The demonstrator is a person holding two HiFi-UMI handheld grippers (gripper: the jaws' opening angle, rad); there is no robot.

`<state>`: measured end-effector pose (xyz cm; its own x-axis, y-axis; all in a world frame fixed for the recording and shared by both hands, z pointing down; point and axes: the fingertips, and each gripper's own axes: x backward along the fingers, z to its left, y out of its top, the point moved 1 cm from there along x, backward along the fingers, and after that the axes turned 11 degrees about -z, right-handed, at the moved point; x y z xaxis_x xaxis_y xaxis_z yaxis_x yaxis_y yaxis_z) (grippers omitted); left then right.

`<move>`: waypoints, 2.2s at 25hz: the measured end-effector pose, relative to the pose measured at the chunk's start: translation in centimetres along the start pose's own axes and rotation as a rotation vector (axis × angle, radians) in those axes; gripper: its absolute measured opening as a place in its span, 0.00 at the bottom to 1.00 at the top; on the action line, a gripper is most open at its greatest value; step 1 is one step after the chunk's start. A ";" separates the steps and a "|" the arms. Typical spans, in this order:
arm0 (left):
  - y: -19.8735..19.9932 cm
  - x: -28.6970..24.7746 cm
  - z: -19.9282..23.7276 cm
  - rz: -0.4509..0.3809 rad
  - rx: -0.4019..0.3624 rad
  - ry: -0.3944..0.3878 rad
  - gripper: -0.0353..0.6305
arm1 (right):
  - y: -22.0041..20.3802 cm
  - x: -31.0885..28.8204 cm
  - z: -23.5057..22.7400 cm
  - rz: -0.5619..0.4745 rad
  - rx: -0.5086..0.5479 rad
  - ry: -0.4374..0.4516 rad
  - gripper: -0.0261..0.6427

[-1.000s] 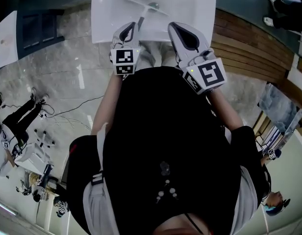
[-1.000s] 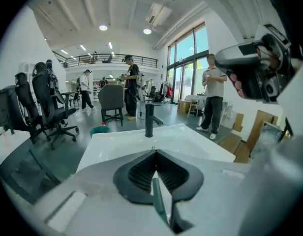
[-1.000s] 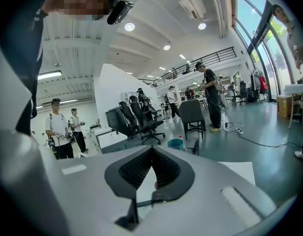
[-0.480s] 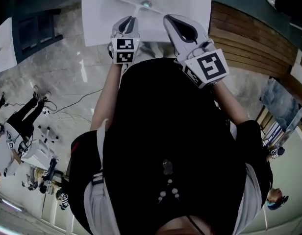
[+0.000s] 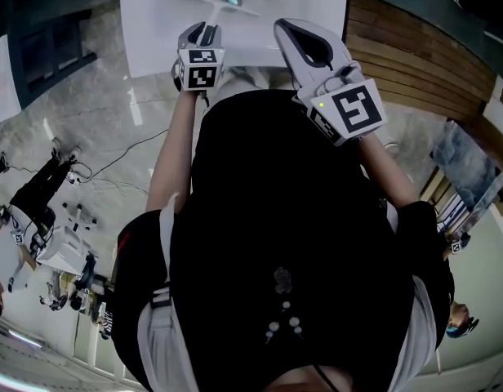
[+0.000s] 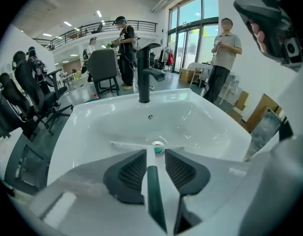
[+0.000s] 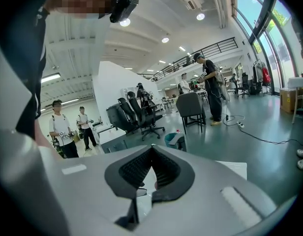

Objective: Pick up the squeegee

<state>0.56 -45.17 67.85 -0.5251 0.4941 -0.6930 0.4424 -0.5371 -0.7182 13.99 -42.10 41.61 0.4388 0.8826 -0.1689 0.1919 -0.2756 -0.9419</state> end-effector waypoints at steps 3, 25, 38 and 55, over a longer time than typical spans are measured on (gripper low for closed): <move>-0.6 -0.9 0.3 0.043 0.011 -0.005 0.26 | 0.1 0.1 -0.9 -0.017 -0.009 -0.010 0.04; -3.9 -3.8 0.3 0.266 0.034 -0.013 0.27 | 0.2 1.3 -2.7 -0.004 -0.035 -0.079 0.04; -4.3 -4.0 0.8 0.293 0.009 0.016 0.21 | -0.1 1.9 -1.7 -0.025 -0.028 -0.100 0.04; -3.5 -1.2 1.2 0.160 0.080 0.020 0.21 | -1.0 2.6 0.7 0.005 0.008 -0.115 0.04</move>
<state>-1.22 -44.65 71.29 -0.4376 0.4109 -0.7998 0.4593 -0.6625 -0.5917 14.31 -39.24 41.90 0.3359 0.9193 -0.2049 0.1826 -0.2770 -0.9434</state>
